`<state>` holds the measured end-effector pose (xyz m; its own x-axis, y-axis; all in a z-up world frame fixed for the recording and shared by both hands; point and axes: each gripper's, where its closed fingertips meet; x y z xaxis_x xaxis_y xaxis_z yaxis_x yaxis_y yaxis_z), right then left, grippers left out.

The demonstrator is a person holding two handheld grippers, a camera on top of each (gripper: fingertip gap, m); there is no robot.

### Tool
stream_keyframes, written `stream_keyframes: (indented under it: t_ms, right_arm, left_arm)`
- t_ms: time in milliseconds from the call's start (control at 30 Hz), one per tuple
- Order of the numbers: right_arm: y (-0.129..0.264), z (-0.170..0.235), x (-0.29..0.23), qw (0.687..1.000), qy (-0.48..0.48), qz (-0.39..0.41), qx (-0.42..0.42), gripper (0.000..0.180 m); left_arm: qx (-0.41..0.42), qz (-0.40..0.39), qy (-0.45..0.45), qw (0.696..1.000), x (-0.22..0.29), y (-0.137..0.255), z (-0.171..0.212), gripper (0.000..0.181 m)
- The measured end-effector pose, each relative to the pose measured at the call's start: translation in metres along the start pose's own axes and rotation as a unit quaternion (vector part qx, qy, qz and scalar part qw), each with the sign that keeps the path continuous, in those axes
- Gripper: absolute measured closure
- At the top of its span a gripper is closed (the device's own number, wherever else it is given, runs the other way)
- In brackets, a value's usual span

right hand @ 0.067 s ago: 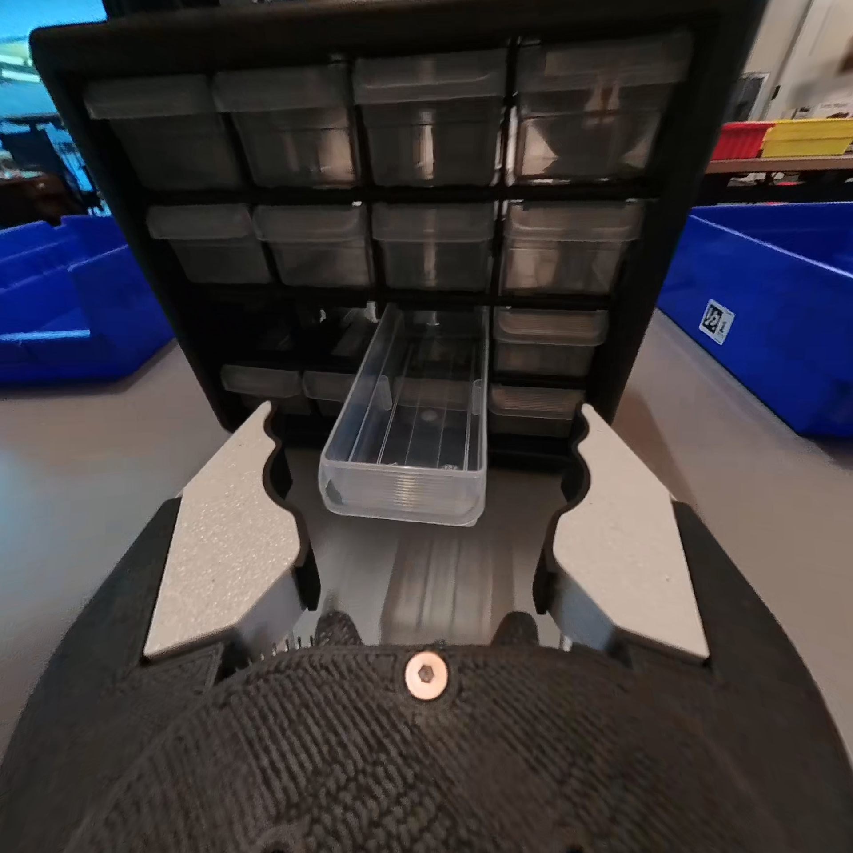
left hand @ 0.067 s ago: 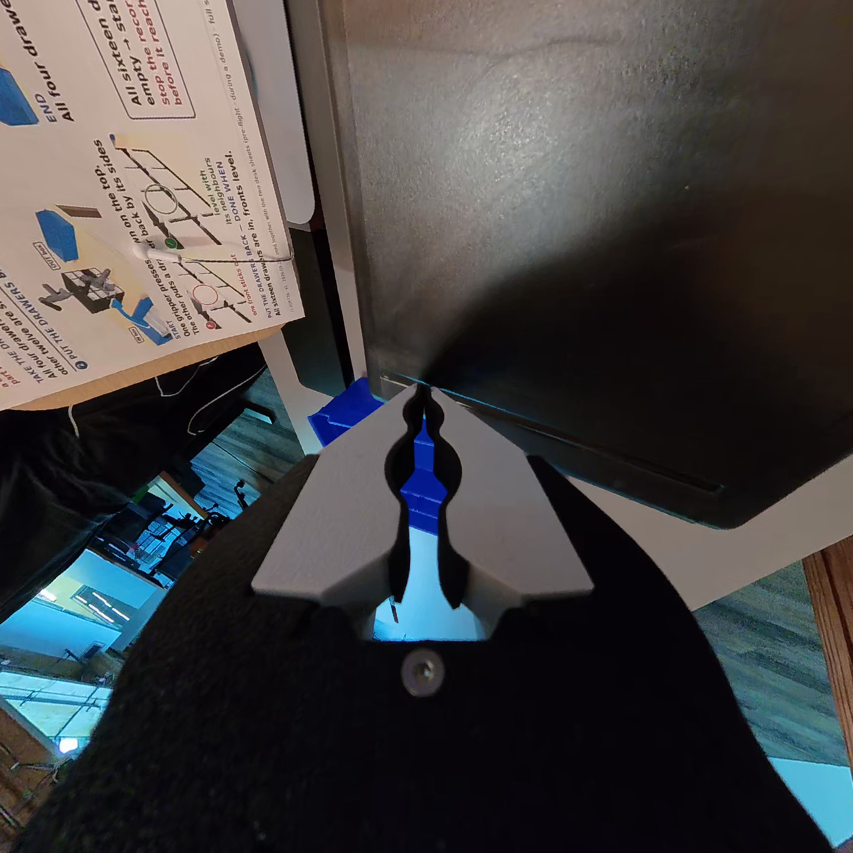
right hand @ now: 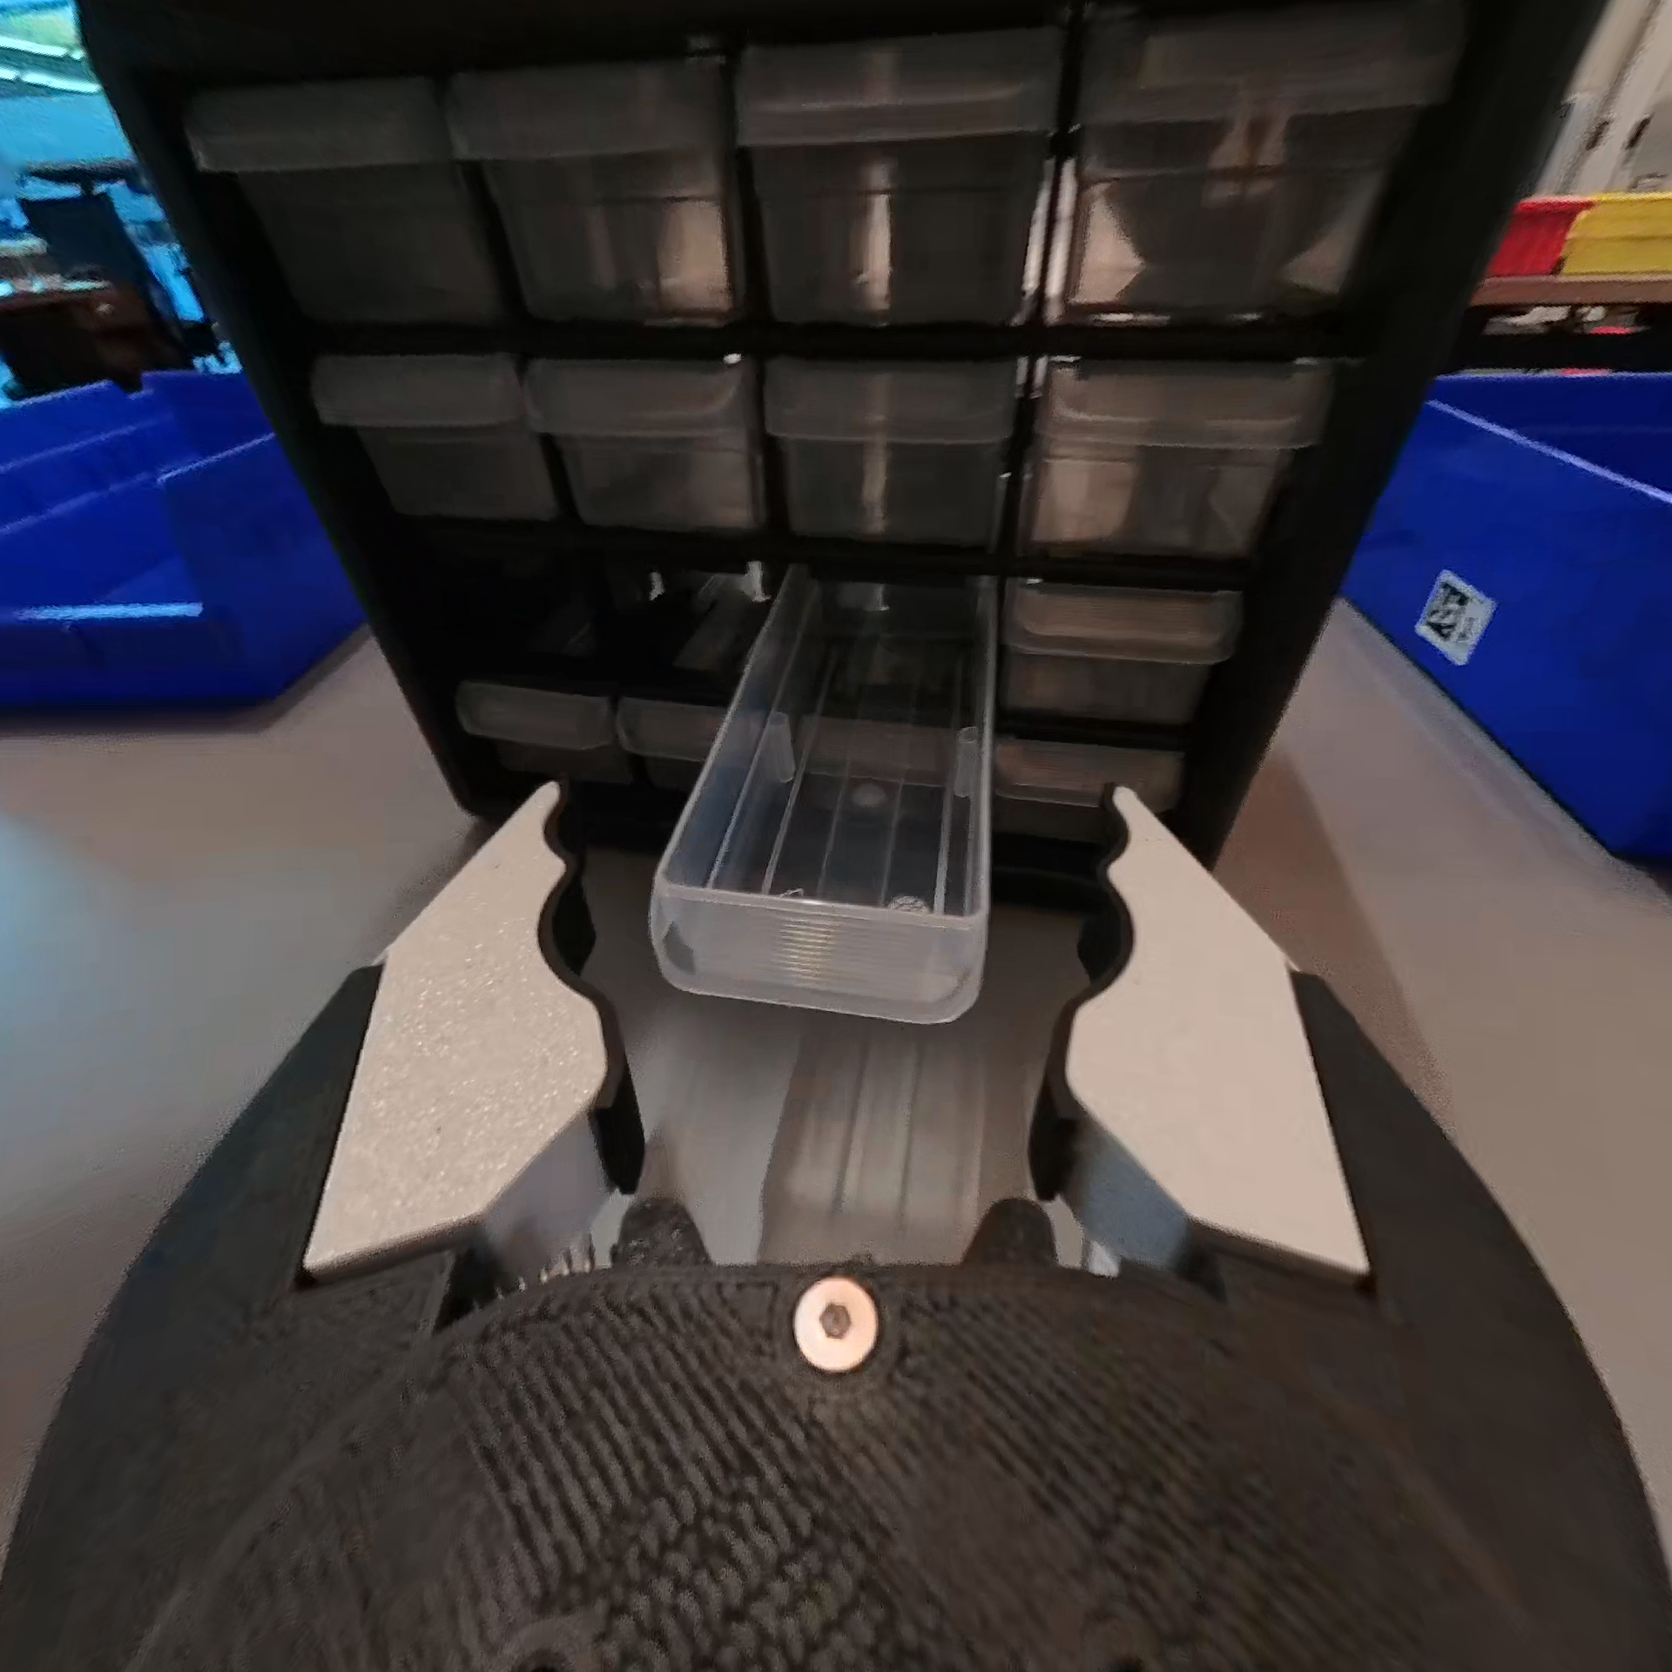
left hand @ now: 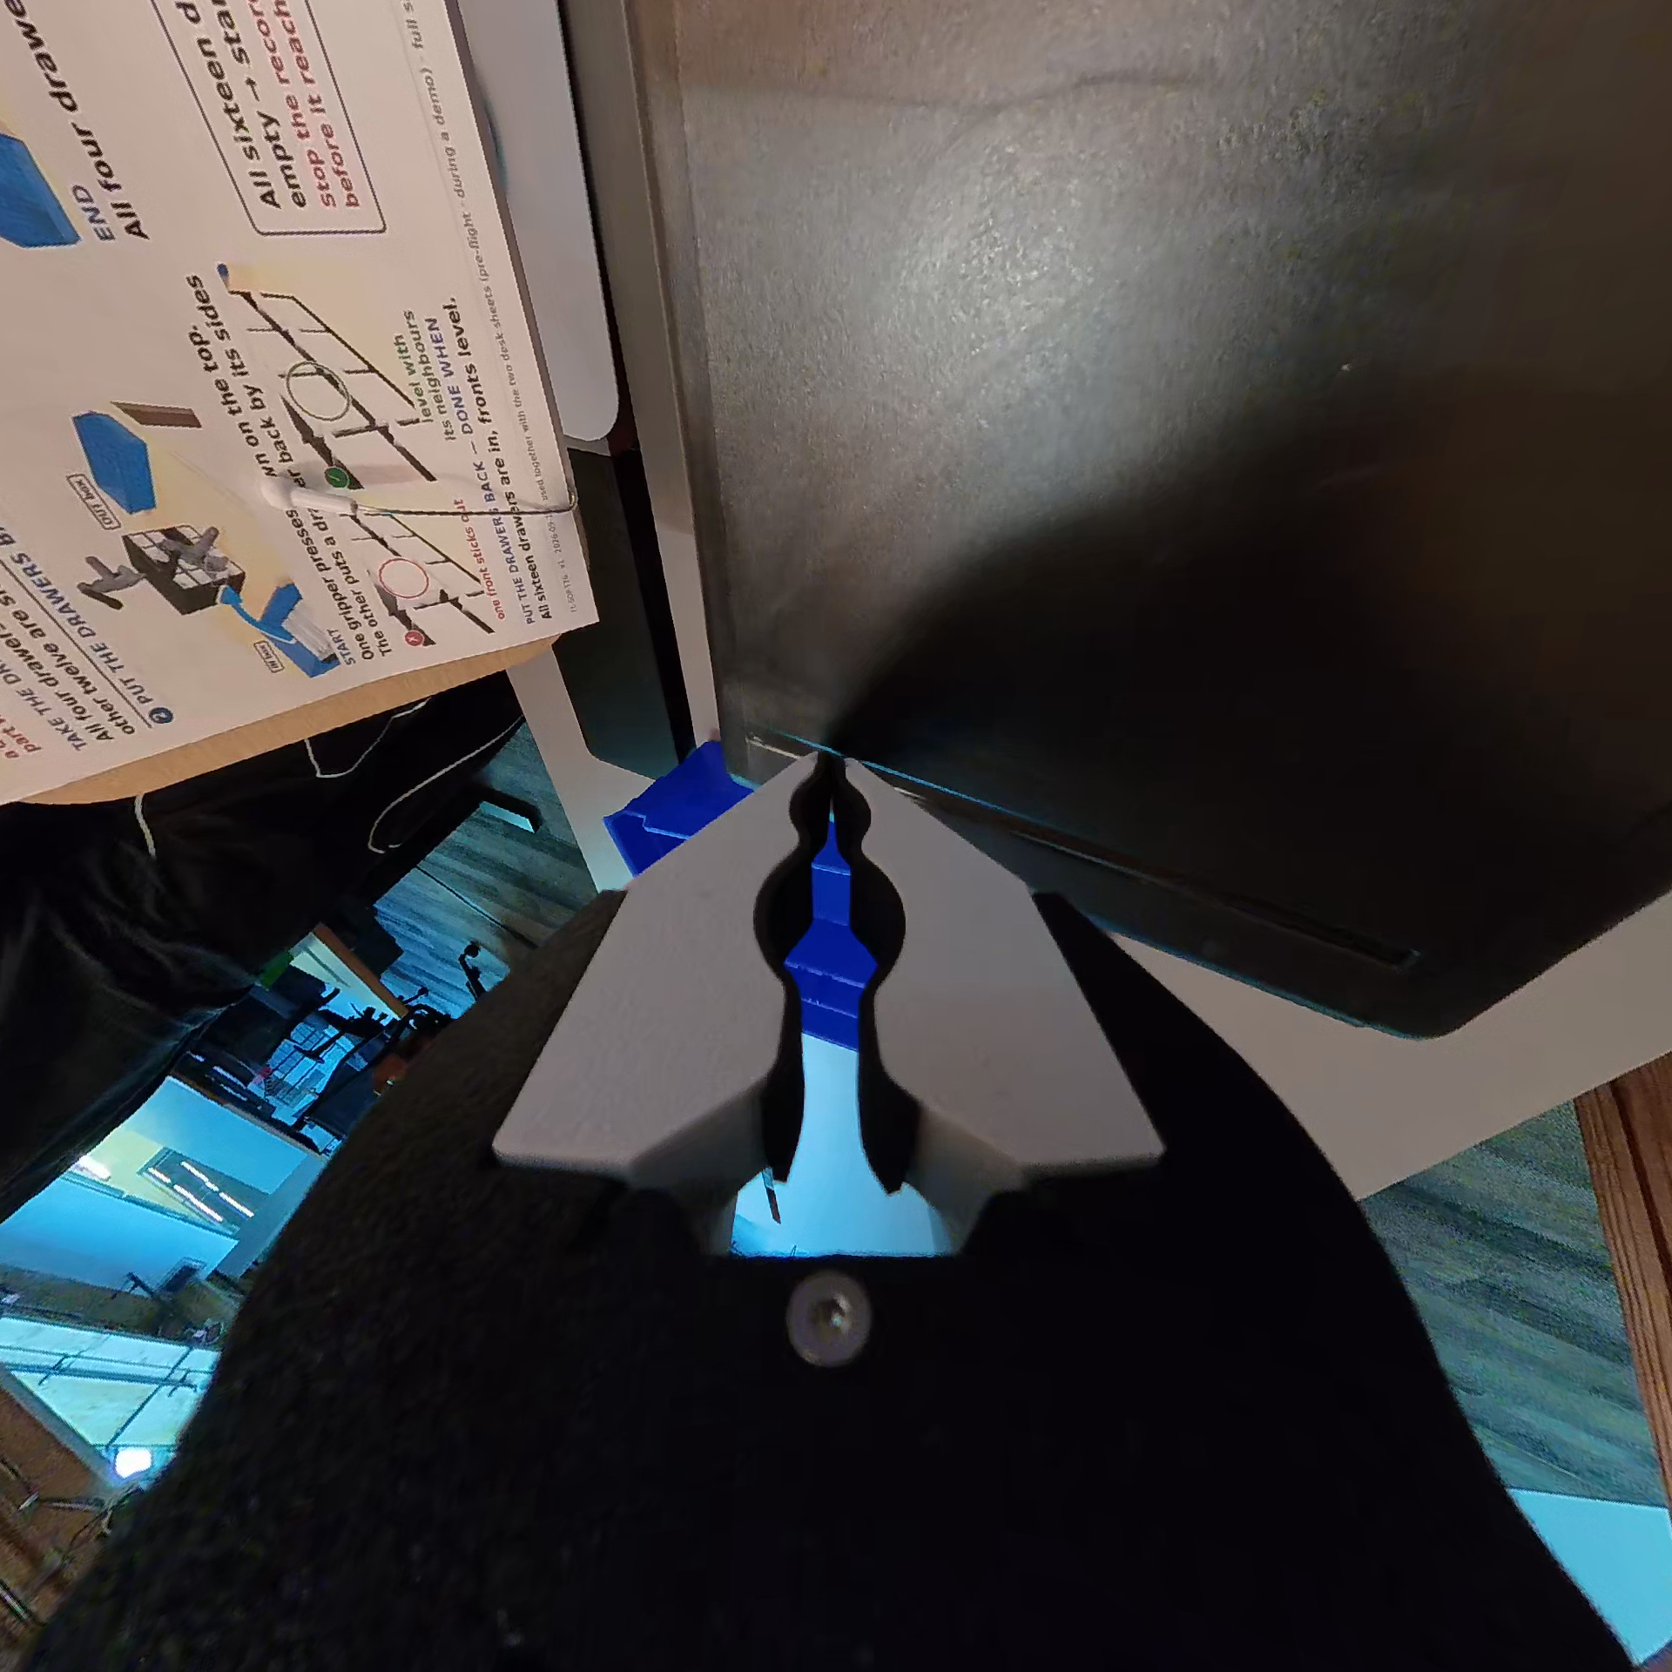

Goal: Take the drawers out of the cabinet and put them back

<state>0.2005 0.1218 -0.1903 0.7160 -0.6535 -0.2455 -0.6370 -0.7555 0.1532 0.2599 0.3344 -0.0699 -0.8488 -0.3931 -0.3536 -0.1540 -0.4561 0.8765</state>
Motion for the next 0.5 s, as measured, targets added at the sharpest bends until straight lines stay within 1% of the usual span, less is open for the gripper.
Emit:
stream_keyframes:
  t_ms: [100, 233, 500]
  right_arm:
    - [-0.002, 0.010, -0.008, 0.999, -0.006, -0.029, -0.035, 0.089]
    - [-0.003, 0.013, -0.006, 0.998, -0.024, -0.039, -0.052, 0.102]
    - [-0.003, 0.016, -0.005, 0.994, -0.021, -0.035, -0.100, 0.102]
  left_arm:
    - [0.001, -0.001, 0.001, 1.000, 0.000, 0.000, 0.000, 0.181]
    - [0.001, -0.002, 0.001, 1.000, 0.000, 0.000, 0.000, 0.181]
    - [-0.005, -0.006, -0.001, 1.000, 0.000, 0.000, 0.000, 0.181]
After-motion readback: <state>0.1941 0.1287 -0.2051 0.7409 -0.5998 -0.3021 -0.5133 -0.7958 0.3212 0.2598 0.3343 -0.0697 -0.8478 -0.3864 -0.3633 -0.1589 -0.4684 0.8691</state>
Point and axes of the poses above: each gripper's, where its closed fingertips meet, y back along the fingers, z out of its underside, x = y × z across the jaws, and after that the axes turned 13 degrees about -y, right-handed
